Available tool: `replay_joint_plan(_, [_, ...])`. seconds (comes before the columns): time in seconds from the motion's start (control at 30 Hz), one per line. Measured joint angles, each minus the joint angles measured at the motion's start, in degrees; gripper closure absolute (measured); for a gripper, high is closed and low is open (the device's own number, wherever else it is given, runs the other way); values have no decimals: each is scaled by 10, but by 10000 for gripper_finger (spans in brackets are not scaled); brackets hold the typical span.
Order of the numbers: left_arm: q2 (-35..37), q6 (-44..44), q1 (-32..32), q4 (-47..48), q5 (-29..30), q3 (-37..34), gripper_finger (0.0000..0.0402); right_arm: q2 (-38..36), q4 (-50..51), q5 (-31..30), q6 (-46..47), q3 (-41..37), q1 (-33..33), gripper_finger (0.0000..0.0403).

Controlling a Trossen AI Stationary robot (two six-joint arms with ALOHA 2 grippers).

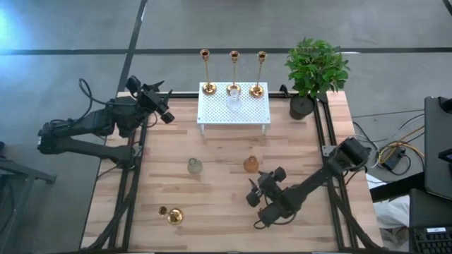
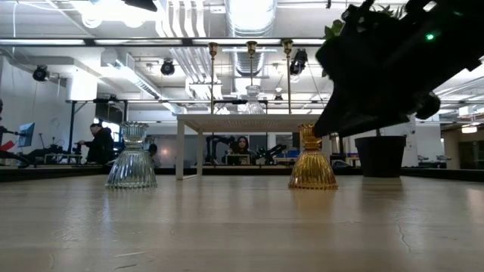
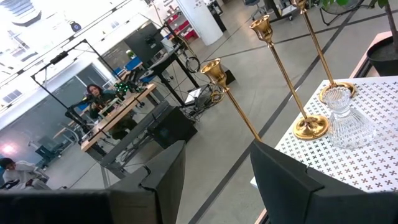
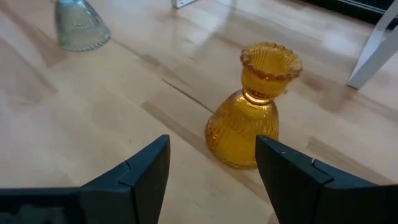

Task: Pick & Place candle stick holders
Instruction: Put the yellow glass candle holder on the shelf

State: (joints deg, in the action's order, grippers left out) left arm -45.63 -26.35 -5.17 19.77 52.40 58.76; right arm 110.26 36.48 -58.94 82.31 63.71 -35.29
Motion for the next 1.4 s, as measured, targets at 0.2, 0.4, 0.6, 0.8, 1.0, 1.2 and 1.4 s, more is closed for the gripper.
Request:
replay_joint_plan(0.2, [-1,0,0,0,0,0,213,20,-3,1,-16,16,21,177])
replay_joint_plan(0.4, [-7,0,0,0,0,0,213,23,2,19,35,8,46,177])
replay_joint_plan(0.6, [-15,0,0,0,0,0,213,20,0,35,36,6,58,151])
replay_joint_plan(0.8, [-26,0,0,0,0,0,213,17,1,31,11,6,62,99])
replay_joint_plan(1.0, [-41,0,0,0,0,0,213,17,2,31,-25,4,73,66])
replay_joint_plan(1.2, [-61,-15,0,0,2,0,213,16,2,35,-15,4,76,66])
replay_joint_plan(1.4, [-59,-202,0,-14,36,0,213,16,6,35,-17,4,76,76])
